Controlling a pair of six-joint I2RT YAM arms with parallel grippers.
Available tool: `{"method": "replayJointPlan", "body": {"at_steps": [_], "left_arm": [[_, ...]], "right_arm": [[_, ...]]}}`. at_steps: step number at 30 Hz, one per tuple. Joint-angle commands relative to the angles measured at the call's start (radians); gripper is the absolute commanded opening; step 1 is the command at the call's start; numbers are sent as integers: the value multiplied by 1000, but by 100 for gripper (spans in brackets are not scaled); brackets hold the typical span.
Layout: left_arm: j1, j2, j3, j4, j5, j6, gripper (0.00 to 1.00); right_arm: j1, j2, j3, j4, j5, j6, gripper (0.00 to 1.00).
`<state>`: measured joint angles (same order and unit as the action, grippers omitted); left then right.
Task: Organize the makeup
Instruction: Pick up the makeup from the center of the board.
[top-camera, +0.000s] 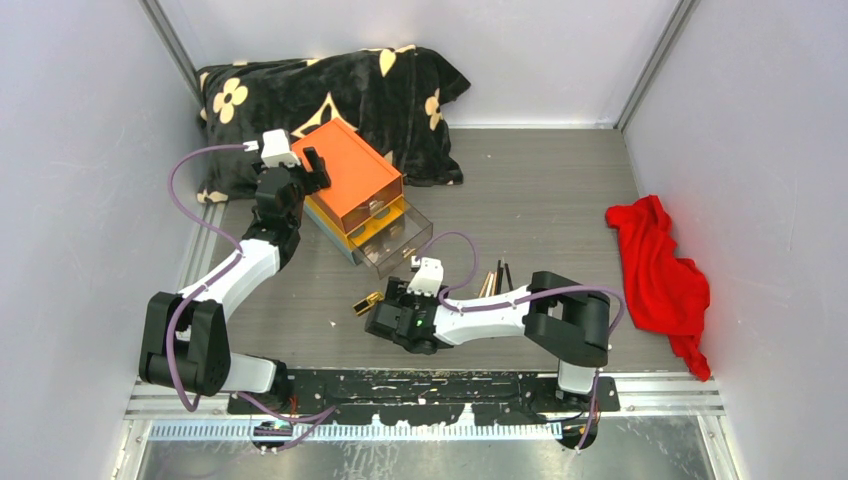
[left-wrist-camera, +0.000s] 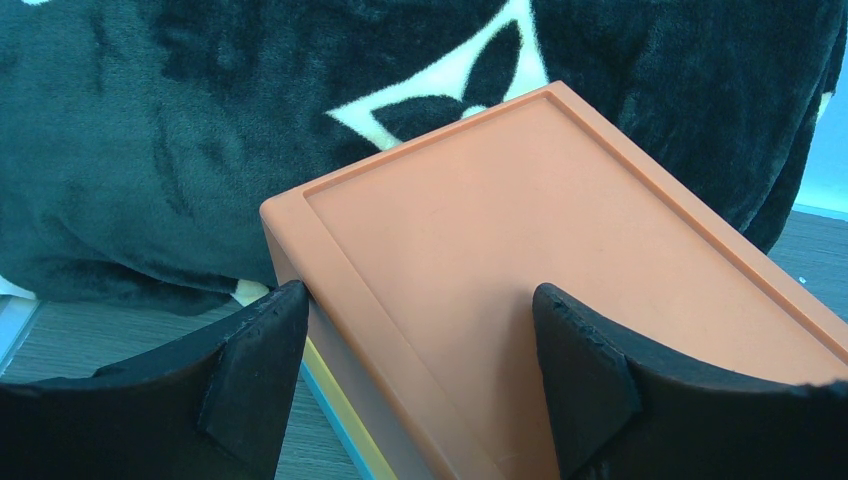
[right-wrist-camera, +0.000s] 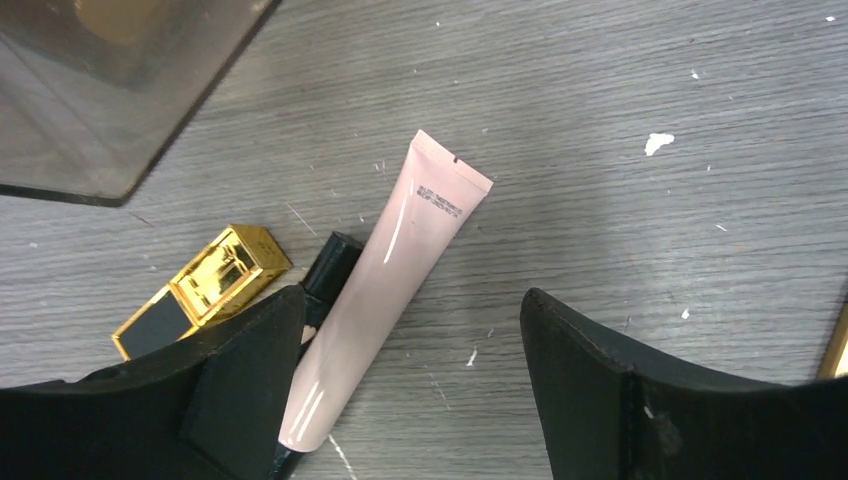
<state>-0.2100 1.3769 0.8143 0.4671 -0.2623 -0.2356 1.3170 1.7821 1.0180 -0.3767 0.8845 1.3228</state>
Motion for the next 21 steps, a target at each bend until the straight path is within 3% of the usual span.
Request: {"method": "replayJointPlan", "body": {"at_steps": [1, 3, 4, 6, 7, 14, 21], "left_arm": [[-29, 69, -61, -297, 137, 44, 79], [-28, 70, -60, -297, 137, 44, 79], [-27, 71, -60, -297, 136, 45, 79], [-27, 70, -60, -297, 136, 44, 79], [-27, 70, -60, -297, 136, 44, 79], [-27, 71, -60, -297, 136, 44, 79], [-27, 69, -61, -296, 135, 45, 79]], "right_arm": [[4, 21, 36, -35, -10, -80, 83], [3, 26, 31, -37, -32, -108, 82], [4, 26, 25, -30, -41, -116, 75], [4, 20, 9, -8, -50, -117, 43], [4, 19, 3, -2, -50, -111, 34], [4, 40, 22, -33, -36, -88, 34], [4, 30, 5, -107, -33, -25, 43]]}}
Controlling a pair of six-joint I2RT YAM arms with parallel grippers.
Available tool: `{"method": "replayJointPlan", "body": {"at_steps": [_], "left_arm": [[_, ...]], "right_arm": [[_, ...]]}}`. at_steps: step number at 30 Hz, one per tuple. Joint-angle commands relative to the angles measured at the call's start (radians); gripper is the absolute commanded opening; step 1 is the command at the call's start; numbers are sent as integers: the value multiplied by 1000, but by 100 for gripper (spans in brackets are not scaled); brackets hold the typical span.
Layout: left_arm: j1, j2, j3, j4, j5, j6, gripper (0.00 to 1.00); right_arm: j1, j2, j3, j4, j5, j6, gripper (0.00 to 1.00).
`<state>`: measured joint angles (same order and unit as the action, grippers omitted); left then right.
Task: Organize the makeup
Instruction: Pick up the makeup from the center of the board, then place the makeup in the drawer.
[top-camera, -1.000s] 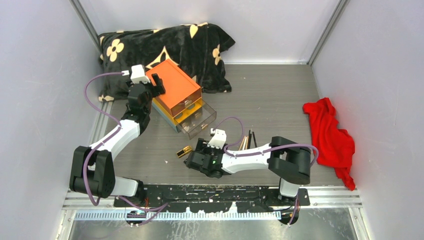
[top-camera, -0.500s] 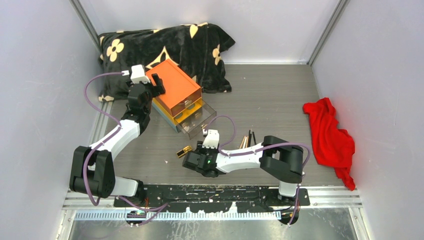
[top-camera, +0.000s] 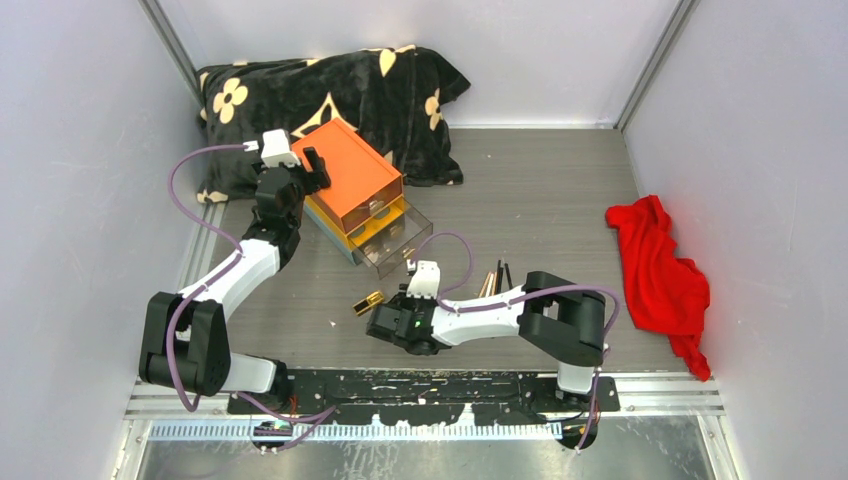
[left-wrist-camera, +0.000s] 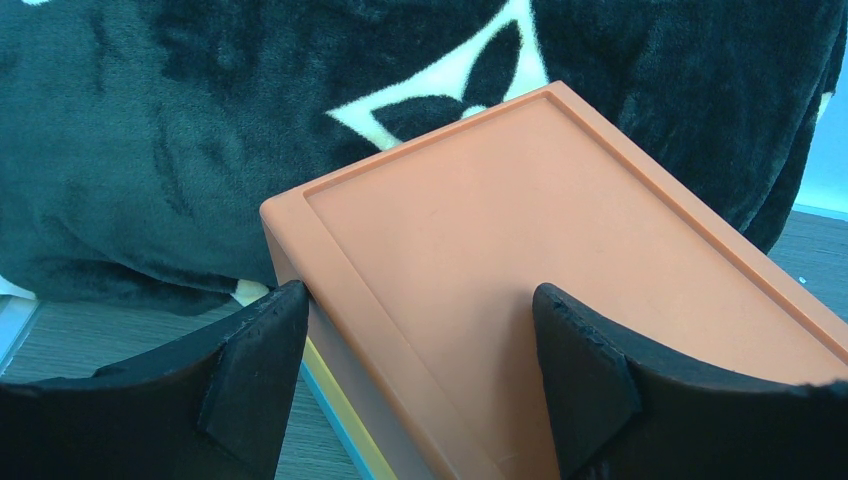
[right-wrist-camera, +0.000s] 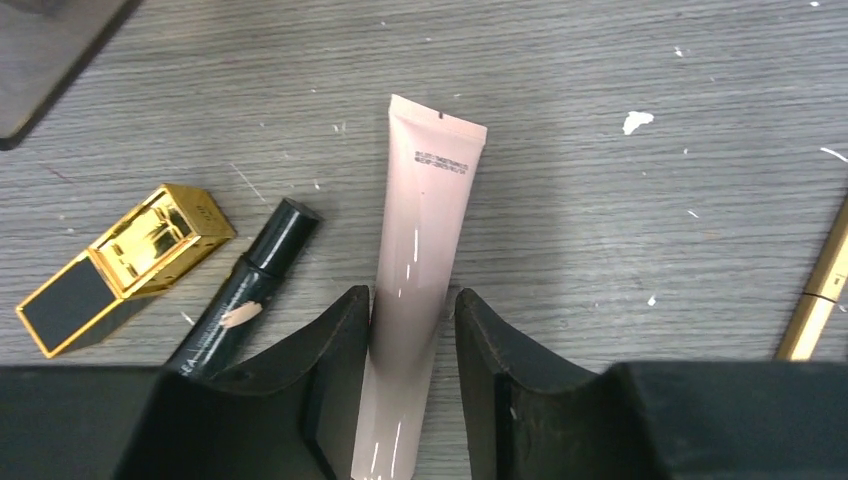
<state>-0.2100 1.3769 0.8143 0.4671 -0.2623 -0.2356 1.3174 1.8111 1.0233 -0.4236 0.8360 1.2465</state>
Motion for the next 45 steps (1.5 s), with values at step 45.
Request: {"method": "replayJointPlan", "body": {"at_steps": [45], "left_arm": [[-28, 70, -62, -296, 136, 45, 79]], "right_arm": [[-268, -279, 262, 254, -268, -735, 19]]}}
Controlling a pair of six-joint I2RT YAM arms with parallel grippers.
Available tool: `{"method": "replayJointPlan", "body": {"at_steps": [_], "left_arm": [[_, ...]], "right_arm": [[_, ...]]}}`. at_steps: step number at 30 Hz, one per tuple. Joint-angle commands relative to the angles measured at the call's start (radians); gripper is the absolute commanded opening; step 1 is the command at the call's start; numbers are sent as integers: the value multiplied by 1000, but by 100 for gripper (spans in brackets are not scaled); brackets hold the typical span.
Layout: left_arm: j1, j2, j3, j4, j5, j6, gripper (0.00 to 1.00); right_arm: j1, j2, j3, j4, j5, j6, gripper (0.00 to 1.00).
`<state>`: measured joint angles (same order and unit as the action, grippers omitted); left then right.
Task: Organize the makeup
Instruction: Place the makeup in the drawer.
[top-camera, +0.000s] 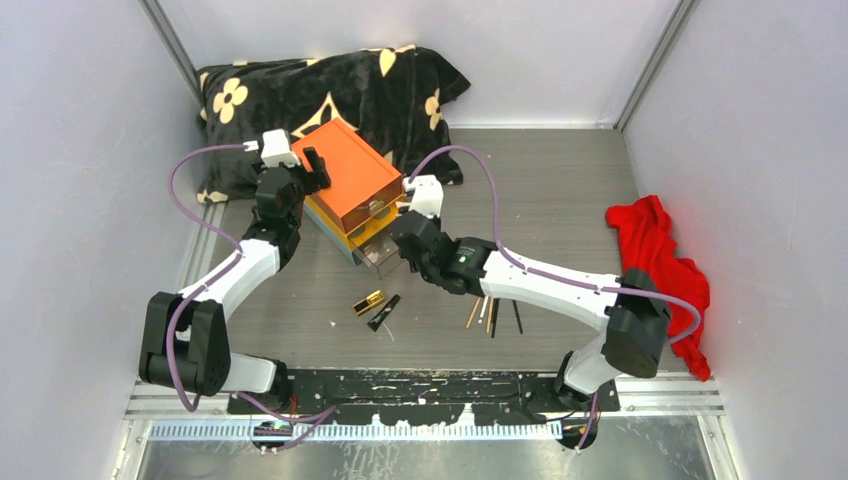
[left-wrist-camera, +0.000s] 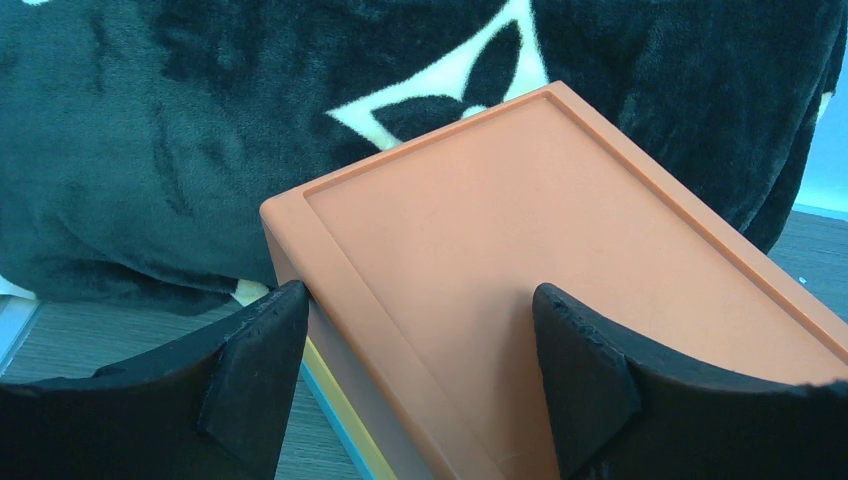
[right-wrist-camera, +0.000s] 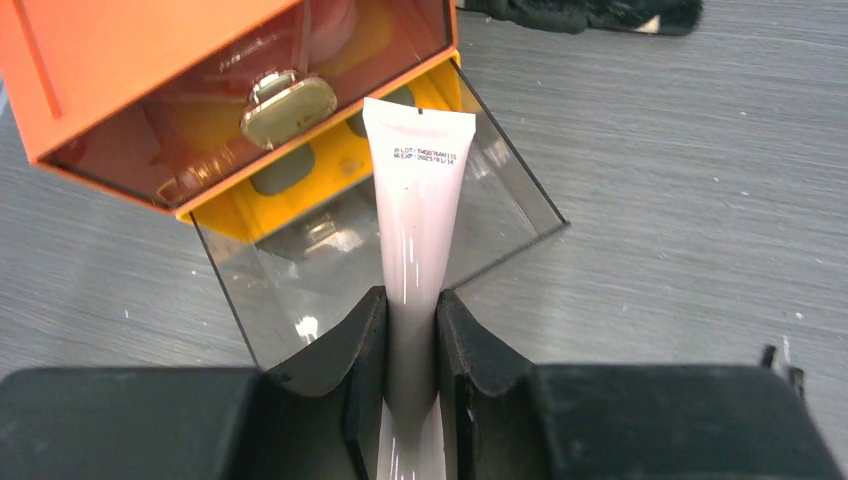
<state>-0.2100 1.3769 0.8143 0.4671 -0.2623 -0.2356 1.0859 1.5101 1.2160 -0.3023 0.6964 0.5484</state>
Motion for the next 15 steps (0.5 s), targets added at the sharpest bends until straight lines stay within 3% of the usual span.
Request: {"method": "replayJointPlan", "body": {"at_steps": [1, 15], "left_arm": [[-27, 70, -61, -297, 136, 45, 79], [-28, 70, -61, -296, 136, 45, 79]], "right_arm": [[-48, 31, 74, 149, -151, -34, 19], [-114, 100, 113, 246, -358, 112, 18]]}}
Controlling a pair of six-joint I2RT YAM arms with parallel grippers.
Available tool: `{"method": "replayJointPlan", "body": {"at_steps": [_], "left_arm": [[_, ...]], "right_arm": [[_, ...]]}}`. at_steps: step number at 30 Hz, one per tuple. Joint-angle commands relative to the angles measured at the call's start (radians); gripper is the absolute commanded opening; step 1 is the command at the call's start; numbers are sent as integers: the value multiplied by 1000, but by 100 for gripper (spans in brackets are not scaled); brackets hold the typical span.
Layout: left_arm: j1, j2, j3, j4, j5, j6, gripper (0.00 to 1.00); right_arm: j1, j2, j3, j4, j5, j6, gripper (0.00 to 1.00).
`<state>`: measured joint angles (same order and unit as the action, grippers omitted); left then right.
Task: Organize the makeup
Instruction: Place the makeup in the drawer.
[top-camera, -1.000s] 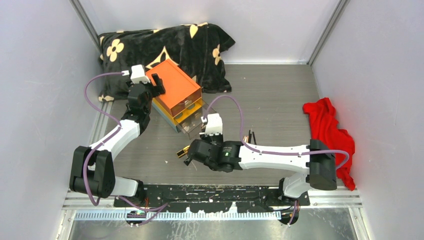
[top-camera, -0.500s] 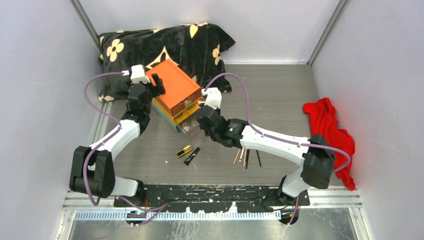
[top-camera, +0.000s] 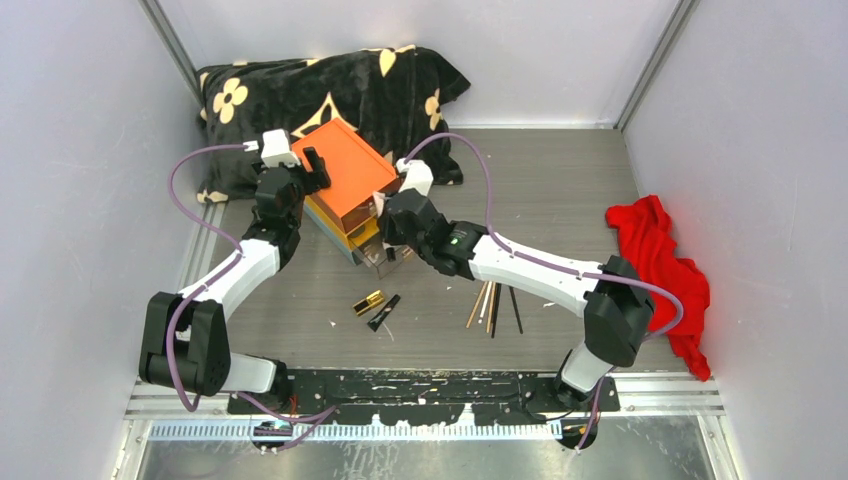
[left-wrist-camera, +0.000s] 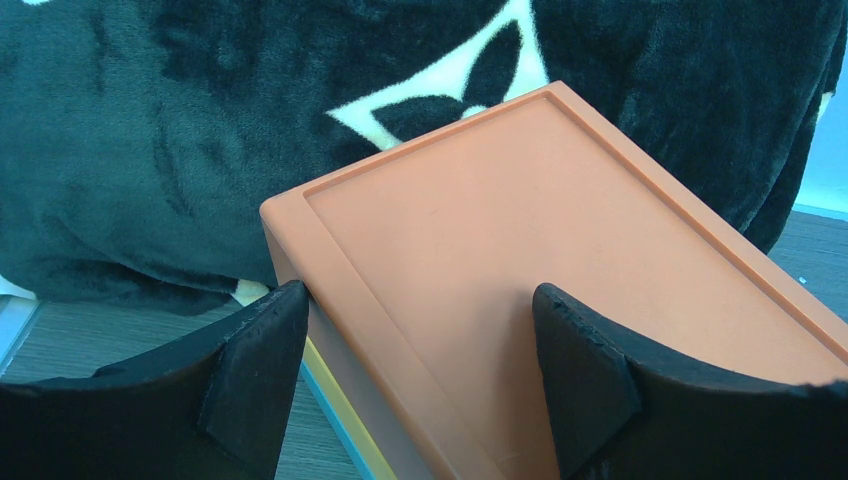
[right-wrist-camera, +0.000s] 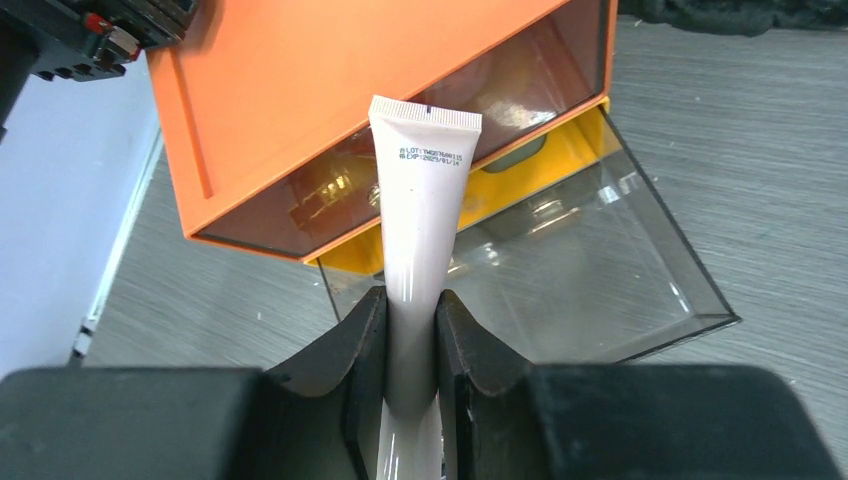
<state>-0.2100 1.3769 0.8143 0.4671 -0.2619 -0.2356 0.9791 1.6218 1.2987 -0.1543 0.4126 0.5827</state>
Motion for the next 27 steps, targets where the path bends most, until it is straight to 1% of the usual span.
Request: {"method": "replayJointPlan", "body": {"at_steps": [1, 6, 9, 14, 17, 23, 25, 27], "left_arm": [[-28, 70, -61, -295, 136, 45, 79], [-27, 71, -61, -296, 135, 45, 79], [-27, 70, -61, -295, 136, 45, 79], [-27, 68, -63, -294, 136, 45, 79], [-27, 70, -63, -294, 136, 45, 79], [-28, 69, -61, -295, 134, 45, 79], [-28, 70, -61, -295, 135, 45, 79], [-27, 69, -61, -295, 135, 44, 79]], "right_arm": [[-9, -17, 19, 103, -84, 99, 18], [-10, -72, -79, 139, -74, 218, 17], [-12, -95, -129, 156, -46, 245, 16], [-14, -97, -153, 165, -49, 285, 17], [-18, -89, -134, 169, -50, 293, 17], [-22, -70, -67, 122, -29, 313, 17], [-24, -69, -59, 108, -25, 325, 20], [-24, -69, -57, 102, -24, 338, 24]]}}
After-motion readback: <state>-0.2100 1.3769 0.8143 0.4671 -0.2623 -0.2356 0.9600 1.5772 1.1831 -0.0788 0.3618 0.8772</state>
